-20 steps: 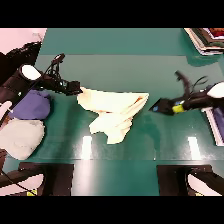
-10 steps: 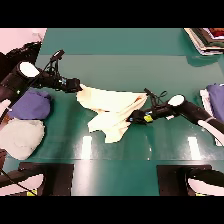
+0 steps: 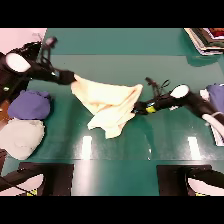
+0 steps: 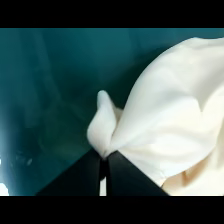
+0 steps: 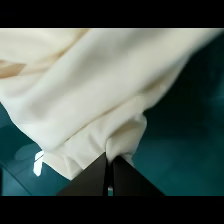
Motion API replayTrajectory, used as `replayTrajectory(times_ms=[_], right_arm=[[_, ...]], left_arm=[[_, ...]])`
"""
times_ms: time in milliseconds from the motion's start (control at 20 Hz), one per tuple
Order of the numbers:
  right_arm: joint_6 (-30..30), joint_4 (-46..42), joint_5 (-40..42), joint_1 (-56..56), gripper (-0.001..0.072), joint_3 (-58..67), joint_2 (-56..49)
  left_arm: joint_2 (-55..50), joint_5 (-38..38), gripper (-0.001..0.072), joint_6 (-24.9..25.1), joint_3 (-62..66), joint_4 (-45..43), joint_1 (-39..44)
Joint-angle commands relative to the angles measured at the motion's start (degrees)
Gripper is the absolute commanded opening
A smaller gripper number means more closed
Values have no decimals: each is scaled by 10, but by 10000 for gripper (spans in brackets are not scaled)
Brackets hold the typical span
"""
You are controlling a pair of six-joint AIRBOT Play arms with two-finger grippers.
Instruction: Fold the shirts.
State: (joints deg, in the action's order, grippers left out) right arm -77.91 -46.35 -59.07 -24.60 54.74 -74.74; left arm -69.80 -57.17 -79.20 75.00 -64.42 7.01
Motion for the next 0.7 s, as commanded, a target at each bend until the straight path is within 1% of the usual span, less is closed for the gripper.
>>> replayTrajectory(times_ms=[0, 100, 350, 500, 650], right_arm=[[-66, -150, -34, 64, 16, 34, 94], [-72, -181, -39, 116, 16, 70, 148], [-71, -183, -39, 247, 16, 194, 244], [-53, -182, -40, 302, 16, 271, 285], [-49, -183, -42, 339, 16, 339, 316]], left_arm=[[56, 8, 26, -3, 96, -68, 0], [86, 9, 26, -3, 163, -70, 0], [133, 10, 26, 3, 293, -72, 0], [138, -3, 27, 2, 375, -72, 0], [138, -5, 27, 2, 464, -70, 0]])
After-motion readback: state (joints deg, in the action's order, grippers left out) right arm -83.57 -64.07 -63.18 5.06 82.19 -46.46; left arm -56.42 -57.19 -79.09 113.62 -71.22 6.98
